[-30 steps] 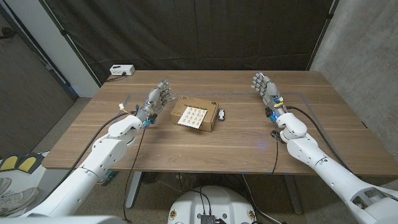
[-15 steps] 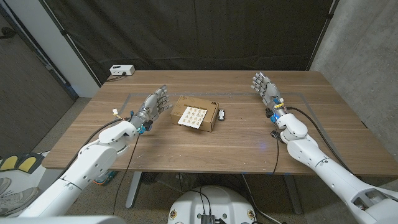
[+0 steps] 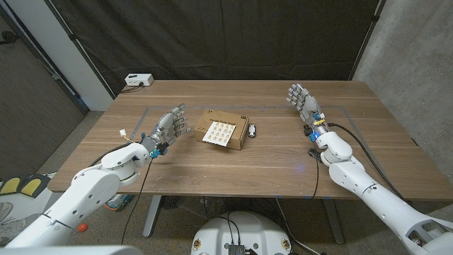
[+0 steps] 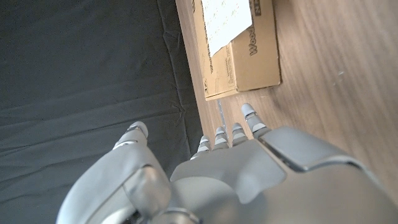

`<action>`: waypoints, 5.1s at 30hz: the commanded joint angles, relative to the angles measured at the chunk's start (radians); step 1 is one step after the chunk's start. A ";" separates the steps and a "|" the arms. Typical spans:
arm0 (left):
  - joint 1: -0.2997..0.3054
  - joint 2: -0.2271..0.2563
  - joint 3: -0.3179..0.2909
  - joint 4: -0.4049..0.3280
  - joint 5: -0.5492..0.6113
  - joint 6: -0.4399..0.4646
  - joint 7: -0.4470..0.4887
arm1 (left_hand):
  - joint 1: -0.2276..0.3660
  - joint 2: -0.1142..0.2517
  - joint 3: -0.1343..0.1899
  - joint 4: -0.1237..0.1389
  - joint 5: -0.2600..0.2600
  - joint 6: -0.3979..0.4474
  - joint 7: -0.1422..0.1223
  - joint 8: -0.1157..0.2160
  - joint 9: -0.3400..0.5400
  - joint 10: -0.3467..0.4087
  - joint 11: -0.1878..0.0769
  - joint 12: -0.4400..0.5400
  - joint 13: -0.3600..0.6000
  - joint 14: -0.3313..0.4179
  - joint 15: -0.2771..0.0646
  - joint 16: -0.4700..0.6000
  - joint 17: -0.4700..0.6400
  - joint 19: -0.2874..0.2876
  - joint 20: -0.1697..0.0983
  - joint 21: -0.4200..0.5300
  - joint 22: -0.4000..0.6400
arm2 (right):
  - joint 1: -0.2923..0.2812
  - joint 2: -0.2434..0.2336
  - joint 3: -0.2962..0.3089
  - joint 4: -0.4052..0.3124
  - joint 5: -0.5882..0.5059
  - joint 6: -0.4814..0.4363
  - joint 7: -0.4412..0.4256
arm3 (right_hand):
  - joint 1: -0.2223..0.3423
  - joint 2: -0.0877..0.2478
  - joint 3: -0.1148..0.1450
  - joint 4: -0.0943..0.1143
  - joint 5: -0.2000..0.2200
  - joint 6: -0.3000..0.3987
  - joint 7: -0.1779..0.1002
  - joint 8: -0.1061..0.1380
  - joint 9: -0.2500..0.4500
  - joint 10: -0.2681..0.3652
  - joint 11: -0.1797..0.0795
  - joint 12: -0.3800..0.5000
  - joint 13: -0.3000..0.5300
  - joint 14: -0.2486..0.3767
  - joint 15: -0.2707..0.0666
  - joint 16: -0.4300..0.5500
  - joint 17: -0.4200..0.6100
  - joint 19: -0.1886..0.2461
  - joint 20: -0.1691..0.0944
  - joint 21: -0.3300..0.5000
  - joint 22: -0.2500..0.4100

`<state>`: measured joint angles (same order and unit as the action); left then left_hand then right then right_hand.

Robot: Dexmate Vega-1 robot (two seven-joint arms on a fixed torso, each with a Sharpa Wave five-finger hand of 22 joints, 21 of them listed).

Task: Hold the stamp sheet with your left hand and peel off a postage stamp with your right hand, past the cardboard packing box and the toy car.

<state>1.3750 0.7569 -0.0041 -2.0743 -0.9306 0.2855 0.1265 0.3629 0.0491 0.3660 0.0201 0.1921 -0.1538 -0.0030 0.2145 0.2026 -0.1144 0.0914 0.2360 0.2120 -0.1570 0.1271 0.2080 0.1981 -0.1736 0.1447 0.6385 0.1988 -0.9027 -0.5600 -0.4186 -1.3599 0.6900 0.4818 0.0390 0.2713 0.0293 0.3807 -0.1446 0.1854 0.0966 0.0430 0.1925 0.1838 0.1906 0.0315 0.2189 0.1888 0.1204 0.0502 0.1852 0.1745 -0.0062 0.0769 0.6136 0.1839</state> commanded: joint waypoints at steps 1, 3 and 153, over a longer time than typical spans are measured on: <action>0.060 0.047 -0.054 -0.054 -0.173 0.084 0.004 | 0.012 0.004 0.003 -0.006 -0.003 -0.007 0.009 0.002 0.002 -0.006 0.005 0.000 0.004 -0.003 0.004 0.002 0.006 -0.130 0.002 0.003 0.003 | -0.021 -0.017 0.002 -0.019 0.010 0.019 -0.017 | 0.007 -0.003 -0.004 -0.002 -0.002 0.008 0.000 0.004 0.002 0.006 -0.003 0.004 0.001 0.005 0.000 0.005 0.003 0.004 0.005 0.000 0.005; 0.062 0.056 -0.056 -0.055 -0.192 0.092 0.007 | 0.013 0.004 0.004 -0.007 -0.003 -0.009 0.010 0.001 0.002 -0.008 0.006 0.000 0.004 -0.004 0.005 0.002 0.006 -0.130 0.001 0.003 0.003 | -0.020 -0.016 0.001 -0.015 0.013 0.023 -0.014 | 0.007 -0.003 -0.004 -0.002 -0.002 0.008 0.000 0.004 0.002 0.006 -0.003 0.004 0.001 0.005 0.000 0.005 0.003 0.004 0.005 -0.001 0.005; -0.416 -0.109 0.240 0.403 0.223 -0.144 -0.382 | 0.771 0.102 0.137 -0.138 -0.019 1.071 0.057 0.271 0.110 0.950 -0.192 0.523 0.238 0.989 -0.263 0.294 0.269 0.375 -0.094 0.673 0.042 | 0.008 -0.009 -0.024 -0.049 -0.445 0.126 -0.342 | 0.199 0.035 0.054 -0.039 0.011 0.243 -0.043 0.044 0.005 0.212 -0.033 0.059 0.004 0.212 -0.041 0.038 0.005 0.118 0.030 -0.010 0.015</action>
<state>0.9813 0.6873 0.2275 -1.7087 -0.7660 0.2205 -0.2402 1.1130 0.1260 0.5009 -0.1227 0.1680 0.9216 0.0534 0.4680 0.2509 0.8709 -0.0699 0.7512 0.4431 0.8357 -0.1053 0.5055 0.4616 0.2079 0.0512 1.3053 0.2395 -0.8669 -0.5382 -0.4354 -1.3161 0.4694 0.5834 -0.1217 0.4424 0.0650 0.4216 -0.1824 0.1897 0.3191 0.0026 0.2266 0.1835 0.3841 0.0060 0.2701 0.1892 0.3073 0.0170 0.2158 0.1743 0.0963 0.1035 0.5924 0.1934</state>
